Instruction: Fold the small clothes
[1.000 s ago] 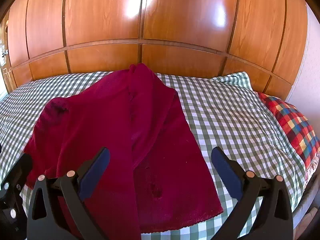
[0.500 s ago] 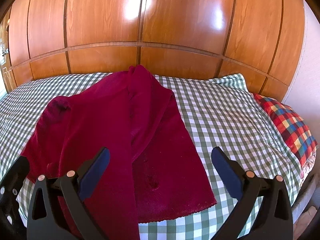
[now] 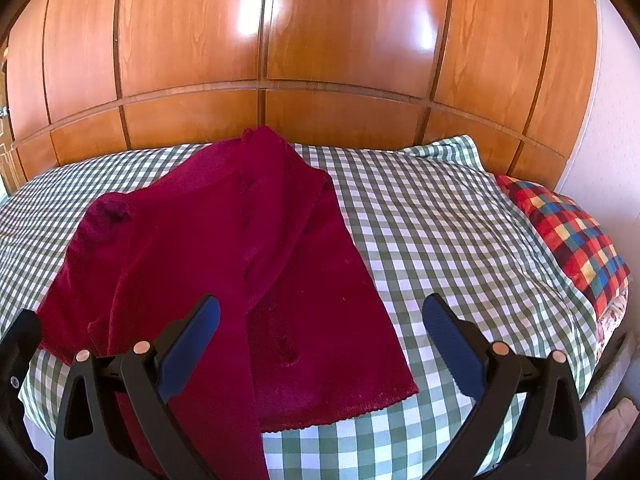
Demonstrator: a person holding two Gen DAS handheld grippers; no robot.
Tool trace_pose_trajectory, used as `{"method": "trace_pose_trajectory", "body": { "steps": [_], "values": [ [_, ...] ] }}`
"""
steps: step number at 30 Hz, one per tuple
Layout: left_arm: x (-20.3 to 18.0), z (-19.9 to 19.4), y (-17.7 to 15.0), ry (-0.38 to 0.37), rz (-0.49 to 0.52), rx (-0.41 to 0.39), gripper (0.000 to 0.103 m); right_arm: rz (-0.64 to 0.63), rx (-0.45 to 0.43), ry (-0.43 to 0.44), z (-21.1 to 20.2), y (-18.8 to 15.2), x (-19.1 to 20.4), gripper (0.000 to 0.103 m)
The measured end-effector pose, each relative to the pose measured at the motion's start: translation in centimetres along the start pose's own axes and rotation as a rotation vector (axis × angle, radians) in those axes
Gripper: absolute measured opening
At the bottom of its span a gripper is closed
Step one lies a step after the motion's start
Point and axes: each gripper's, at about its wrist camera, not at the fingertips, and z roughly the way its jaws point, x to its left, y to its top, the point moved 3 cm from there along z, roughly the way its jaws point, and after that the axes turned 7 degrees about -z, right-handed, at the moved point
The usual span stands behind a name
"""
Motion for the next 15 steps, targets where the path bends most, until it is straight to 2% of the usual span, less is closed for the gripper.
{"method": "trace_pose_trajectory", "body": {
  "steps": [15],
  "values": [
    [-1.5, -0.8, -0.4, -0.043, 0.058, -0.006, 0.099, 0.044, 0.032, 0.004, 0.3, -0.7, -1.2, 0.101]
  ]
}}
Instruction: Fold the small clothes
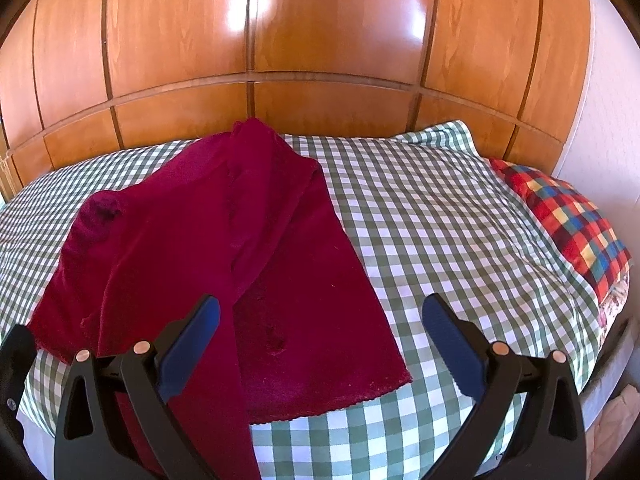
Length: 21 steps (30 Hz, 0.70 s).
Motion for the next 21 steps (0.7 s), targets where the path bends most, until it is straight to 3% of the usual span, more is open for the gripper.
{"method": "trace_pose_trajectory", "body": {
  "steps": [10, 21],
  "values": [
    [-0.9, -0.1, -0.4, -0.021, 0.033, 0.009, 0.099, 0.028, 0.006, -0.008, 0.0, -0.5, -1.1, 0.101],
    [-1.8, 1.2, -1.4, -0.059, 0.063, 0.071, 0.099, 0.047, 0.029, -0.007, 0.9, -1.0, -1.9, 0.101]
  ]
}}
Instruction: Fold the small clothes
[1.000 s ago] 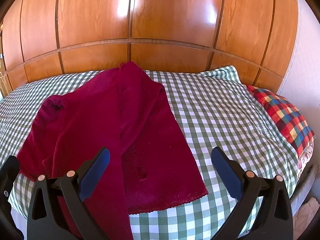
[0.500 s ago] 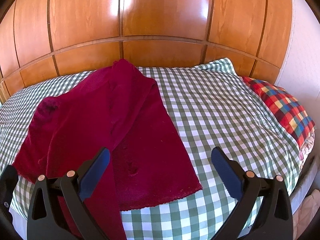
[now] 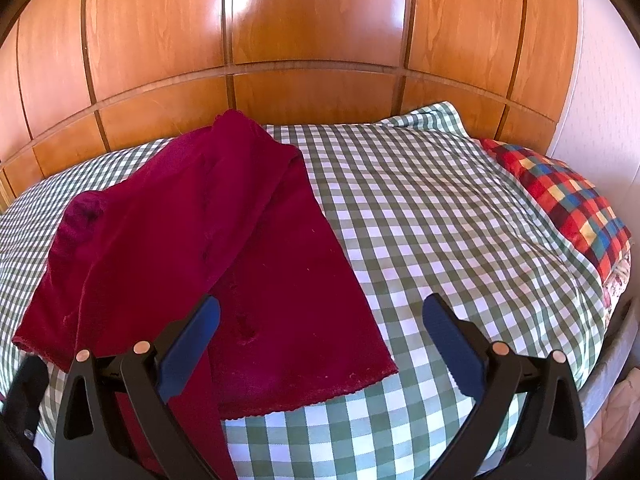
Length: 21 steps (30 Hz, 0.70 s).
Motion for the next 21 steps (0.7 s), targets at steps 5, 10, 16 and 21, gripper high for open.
{"method": "trace_pose_trajectory", "body": {
  "steps": [5, 10, 16, 21],
  "values": [
    [-0.7, 1.2, -0.8, -0.039, 0.039, 0.049, 0.099, 0.015, 0.007, 0.009, 0.6, 0.2, -0.7, 0.101],
    [-1.5, 2.9, -2.0, -0.070, 0.071, 0.129, 0.099, 0.047, 0.004, 0.033, 1.1, 0.6, -2.8, 0.101],
    [-3.2, 5.3, -4.7, -0.125, 0.170, 0.283, 0.065, 0.091, 0.052, 0.079, 2.9, 0.2, -5.9, 0.101],
    [-5.1, 5.6, -6.4, -0.168, 0.277, 0.325, 0.053, 0.127, 0.085, 0.065, 4.1, -0.6, -7.9, 0.101]
  ]
}}
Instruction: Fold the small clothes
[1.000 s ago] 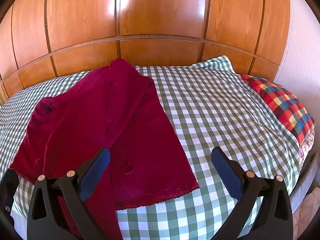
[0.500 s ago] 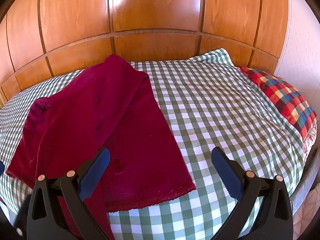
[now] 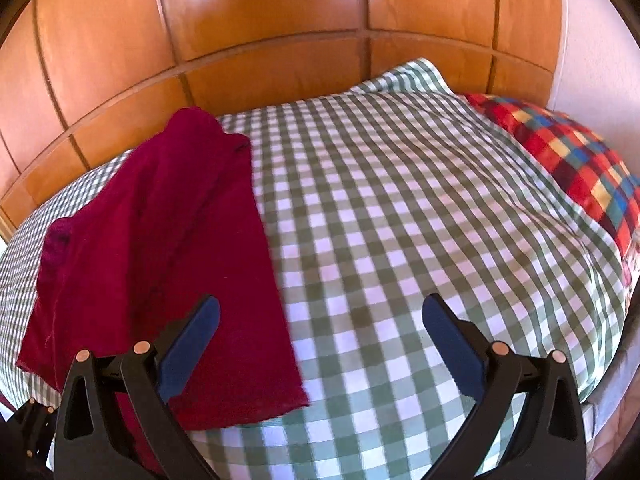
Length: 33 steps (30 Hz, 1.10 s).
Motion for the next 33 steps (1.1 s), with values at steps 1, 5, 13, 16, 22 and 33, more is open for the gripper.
{"method": "trace_pose_trajectory", "body": {
  "steps": [1, 5, 13, 16, 22, 33],
  "values": [
    [-0.5, -0.1, -0.1, -0.004, 0.024, -0.004, 0.051, 0.001, 0.002, -0.003, 0.1, 0.0, -0.2, 0.101],
    [-1.8, 0.1, -0.4, 0.013, 0.129, -0.008, 0.007, 0.000, 0.003, 0.027, 0.4, 0.2, -0.5, 0.099],
    [6.7, -5.5, 3.6, -0.234, -0.194, -0.140, 0.001, -0.099, -0.021, 0.176, 0.2, 1.4, 2.3, 0.080],
    [14.2, -8.5, 6.2, -0.196, -0.375, -0.235, 0.001, -0.157, -0.007, 0.214, 0.5, 1.4, 3.9, 0.073],
    [30.5, -13.2, 11.5, 0.088, -0.613, -0.373, 0.000, -0.261, 0.049, 0.371, 1.5, 0.8, 8.1, 0.065],
    [47.9, -10.9, 9.3, 0.472, -1.025, -0.264, 0.039, -0.443, 0.146, 0.556, 3.4, -0.1, 19.5, 0.066]
  ]
}}
